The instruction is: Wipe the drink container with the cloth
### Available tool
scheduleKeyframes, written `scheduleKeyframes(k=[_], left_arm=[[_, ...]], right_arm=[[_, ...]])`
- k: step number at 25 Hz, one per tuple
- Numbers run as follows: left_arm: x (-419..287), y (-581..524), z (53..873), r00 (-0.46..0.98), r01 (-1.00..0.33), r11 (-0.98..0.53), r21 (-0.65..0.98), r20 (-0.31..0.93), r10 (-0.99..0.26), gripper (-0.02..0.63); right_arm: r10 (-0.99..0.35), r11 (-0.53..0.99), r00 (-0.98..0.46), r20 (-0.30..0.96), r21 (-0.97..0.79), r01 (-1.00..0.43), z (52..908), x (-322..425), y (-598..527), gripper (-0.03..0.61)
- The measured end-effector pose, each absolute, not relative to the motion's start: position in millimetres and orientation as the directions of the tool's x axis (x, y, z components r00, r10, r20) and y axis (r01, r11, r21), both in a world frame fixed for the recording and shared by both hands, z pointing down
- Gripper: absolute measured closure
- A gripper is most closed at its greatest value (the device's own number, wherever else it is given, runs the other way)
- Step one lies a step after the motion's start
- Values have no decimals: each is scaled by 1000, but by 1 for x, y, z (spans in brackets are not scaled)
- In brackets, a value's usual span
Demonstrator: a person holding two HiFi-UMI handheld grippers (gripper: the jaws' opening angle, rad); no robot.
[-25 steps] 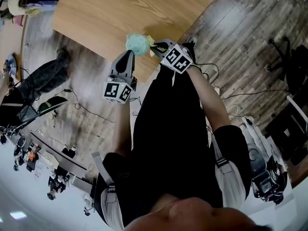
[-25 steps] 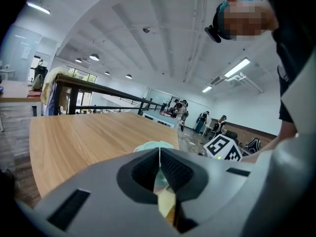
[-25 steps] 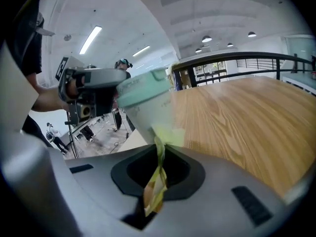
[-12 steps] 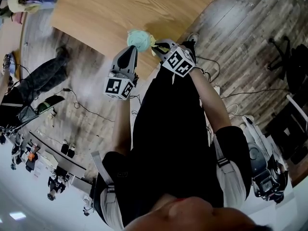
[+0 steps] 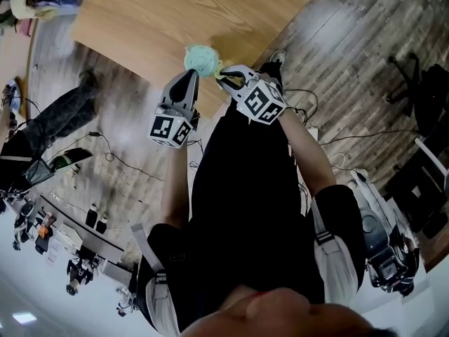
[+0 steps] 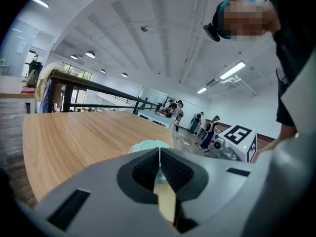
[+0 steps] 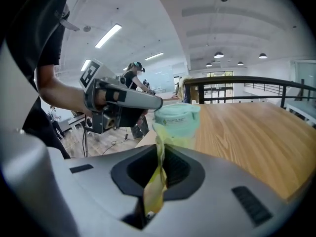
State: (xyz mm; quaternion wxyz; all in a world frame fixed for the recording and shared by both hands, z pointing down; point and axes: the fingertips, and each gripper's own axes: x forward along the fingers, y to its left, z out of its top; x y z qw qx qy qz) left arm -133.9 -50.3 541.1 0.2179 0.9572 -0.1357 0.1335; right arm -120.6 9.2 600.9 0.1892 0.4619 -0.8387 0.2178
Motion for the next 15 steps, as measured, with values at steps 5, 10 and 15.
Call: scheduleKeyframes(k=[5,10,15], left_arm=[[-134,-50,542,929,-321,-864,388,307,-207,588],[-136,-46,541,928,-329,-859,393,301,-218,588],[-140,-49,542,926,-348,-844,408,292,-241,588]], right_arm=[[-664,474,-504,552,-211,-855,634,-122,4,535],[-636,445,-490,596,-236,-864,666,-124,5,535],[-603,421,-462,650,-232,-877,697,-125,1,535]])
